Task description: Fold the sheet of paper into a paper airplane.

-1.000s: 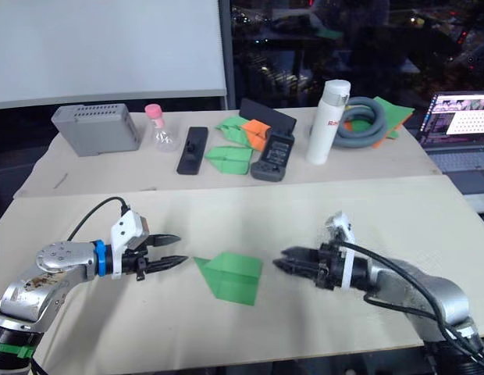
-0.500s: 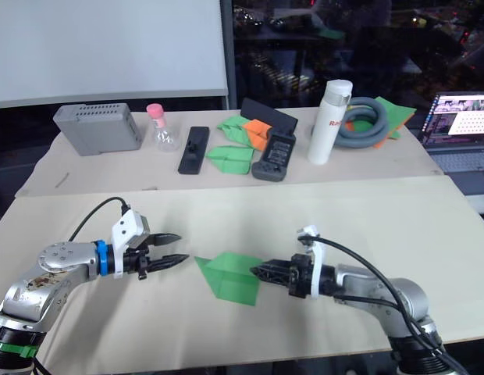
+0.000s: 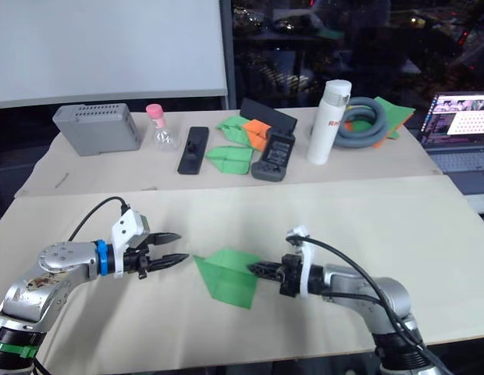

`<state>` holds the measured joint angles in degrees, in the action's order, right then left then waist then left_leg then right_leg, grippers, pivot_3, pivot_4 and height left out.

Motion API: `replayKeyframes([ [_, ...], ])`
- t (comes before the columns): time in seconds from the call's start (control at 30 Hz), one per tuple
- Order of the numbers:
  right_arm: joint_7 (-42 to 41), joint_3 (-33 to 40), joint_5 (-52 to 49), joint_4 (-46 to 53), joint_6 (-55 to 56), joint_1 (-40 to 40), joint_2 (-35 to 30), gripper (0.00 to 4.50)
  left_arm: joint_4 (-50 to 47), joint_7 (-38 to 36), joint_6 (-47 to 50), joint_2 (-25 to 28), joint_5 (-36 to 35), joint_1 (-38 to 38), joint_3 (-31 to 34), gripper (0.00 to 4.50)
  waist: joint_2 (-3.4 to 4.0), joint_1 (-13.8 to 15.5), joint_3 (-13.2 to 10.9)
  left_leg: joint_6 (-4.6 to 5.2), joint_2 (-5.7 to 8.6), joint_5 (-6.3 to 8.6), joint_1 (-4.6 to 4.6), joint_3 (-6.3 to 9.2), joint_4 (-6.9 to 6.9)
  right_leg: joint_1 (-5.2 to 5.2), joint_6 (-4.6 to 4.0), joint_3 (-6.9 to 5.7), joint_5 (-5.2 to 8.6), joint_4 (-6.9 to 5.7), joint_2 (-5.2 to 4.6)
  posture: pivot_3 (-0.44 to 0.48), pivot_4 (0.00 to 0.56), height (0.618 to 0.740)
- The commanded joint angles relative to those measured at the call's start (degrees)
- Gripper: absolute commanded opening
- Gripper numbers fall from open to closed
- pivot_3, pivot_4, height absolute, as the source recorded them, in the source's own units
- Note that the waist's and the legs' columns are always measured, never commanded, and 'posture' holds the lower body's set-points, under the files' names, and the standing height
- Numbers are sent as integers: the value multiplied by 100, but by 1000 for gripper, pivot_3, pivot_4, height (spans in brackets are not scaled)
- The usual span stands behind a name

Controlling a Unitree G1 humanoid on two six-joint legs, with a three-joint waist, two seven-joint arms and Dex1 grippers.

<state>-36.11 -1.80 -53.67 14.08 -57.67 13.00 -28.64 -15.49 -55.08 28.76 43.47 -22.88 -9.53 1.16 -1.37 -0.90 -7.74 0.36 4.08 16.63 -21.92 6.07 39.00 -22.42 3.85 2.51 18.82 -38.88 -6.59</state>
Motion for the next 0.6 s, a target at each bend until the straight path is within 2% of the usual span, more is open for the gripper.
replayKeyframes([
  [0.03,-173,262,127,229,414,334,-12,46,-171,19,-62,20,-80,-18,149,2814,0,-1,0,0,0,0,0,0,0,-1,0,0,0,0,0,0,150,740],
  [0.27,-807,27,1083,506,1550,977,-314,46,-110,29,-89,-6,-73,-44,146,2814,0,-15,0,-3,0,-2,-9,0,-2,-17,0,-2,0,-9,1,0,150,740],
  [0.43,-1267,-509,2502,415,3106,1205,-574,46,-104,47,-111,-23,-69,-24,134,2814,0,-12,0,-4,2,-2,-11,0,-1,-19,0,-4,0,-9,0,0,150,740],
  [0.6,-1467,-1155,4590,-368,6271,1311,-755,46,-46,54,-177,-36,-24,25,130,2814,0,-24,0,-7,2,-4,-12,-2,-1,-25,0,-5,0,-11,0,0,150,740],
])
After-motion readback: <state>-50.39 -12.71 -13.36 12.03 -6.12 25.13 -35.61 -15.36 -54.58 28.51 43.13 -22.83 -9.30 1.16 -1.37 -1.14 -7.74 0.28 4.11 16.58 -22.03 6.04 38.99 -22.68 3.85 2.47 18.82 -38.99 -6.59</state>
